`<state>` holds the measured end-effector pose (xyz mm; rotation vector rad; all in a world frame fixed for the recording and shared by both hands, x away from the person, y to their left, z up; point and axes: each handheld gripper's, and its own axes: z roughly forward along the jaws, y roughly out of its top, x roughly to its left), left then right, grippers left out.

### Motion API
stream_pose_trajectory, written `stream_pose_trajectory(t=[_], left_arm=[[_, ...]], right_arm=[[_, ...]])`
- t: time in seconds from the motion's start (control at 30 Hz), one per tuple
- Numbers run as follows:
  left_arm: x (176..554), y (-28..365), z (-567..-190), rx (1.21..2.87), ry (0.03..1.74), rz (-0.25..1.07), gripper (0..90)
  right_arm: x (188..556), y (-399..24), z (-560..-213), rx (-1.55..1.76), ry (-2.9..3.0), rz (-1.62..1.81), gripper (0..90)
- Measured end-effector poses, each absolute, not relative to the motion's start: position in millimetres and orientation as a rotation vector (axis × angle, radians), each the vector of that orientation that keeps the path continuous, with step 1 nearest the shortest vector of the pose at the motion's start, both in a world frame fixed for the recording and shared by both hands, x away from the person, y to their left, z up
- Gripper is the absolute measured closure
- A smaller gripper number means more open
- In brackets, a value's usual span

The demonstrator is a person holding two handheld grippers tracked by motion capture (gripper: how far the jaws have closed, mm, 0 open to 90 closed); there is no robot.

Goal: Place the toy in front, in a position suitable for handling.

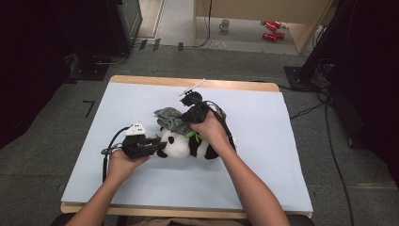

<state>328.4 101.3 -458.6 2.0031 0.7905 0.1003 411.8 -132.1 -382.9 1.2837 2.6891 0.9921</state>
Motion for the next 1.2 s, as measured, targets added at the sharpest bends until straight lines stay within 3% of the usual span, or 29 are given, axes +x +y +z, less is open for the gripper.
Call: stream_pose_trajectory(t=[0.4,0.6,0.93,1.2], left_arm=[[327.7,101.4,-457.6,2.000,0.803,0.086,72.1],[327.2,102.0,-458.9,2.004,0.788,0.080,71.6],[334.6,106.7,-460.8,1.943,0.830,0.024,71.4],[339.1,108.1,-458.7,1.892,0.889,0.028,71.7]], right_arm=[[429.2,-144.2,-395.7,1.319,2.599,0.846,81.2],[426.5,-147.4,-380.6,1.316,2.544,0.956,81.4],[392.5,-139.2,-341.5,1.211,2.581,1.211,81.4],[368.2,-118.3,-360.1,1.187,2.725,1.195,81.3]])
